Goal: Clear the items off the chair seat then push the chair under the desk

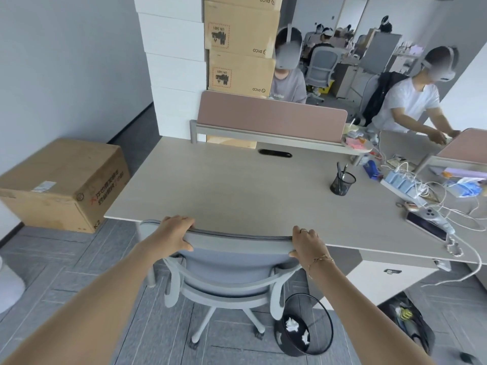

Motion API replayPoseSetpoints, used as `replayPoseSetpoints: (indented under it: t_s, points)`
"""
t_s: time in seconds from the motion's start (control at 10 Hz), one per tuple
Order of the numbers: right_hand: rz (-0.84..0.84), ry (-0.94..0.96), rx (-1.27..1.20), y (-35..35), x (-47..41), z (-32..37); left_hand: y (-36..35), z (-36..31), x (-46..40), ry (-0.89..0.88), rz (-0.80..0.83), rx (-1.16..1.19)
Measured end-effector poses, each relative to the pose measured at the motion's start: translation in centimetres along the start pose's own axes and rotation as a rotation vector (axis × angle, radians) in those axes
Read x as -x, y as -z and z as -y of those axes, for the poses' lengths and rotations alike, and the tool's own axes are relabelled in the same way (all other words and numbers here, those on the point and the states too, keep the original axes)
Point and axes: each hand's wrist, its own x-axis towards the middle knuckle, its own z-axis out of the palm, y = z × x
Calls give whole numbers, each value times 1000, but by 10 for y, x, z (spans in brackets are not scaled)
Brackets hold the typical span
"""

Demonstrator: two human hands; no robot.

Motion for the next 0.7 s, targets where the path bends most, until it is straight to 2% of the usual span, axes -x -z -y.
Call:
replayPoseSetpoints:
  t_s: [0.2, 0.5, 0.6, 0.7]
  points:
    - [-20, -38, -106, -5, 9, -1, -3, -9, 11, 42, -77, -27]
    - [-54, -79, -232, -9, 9, -3, -2, -15, 8, 80, -70, -81]
    - [-159, -60, -350, -17, 12, -10, -5, -16, 9, 66, -106, -62]
    - [-303, -40, -634, -47, 42, -18, -30, 1, 42, 37, -288, 44]
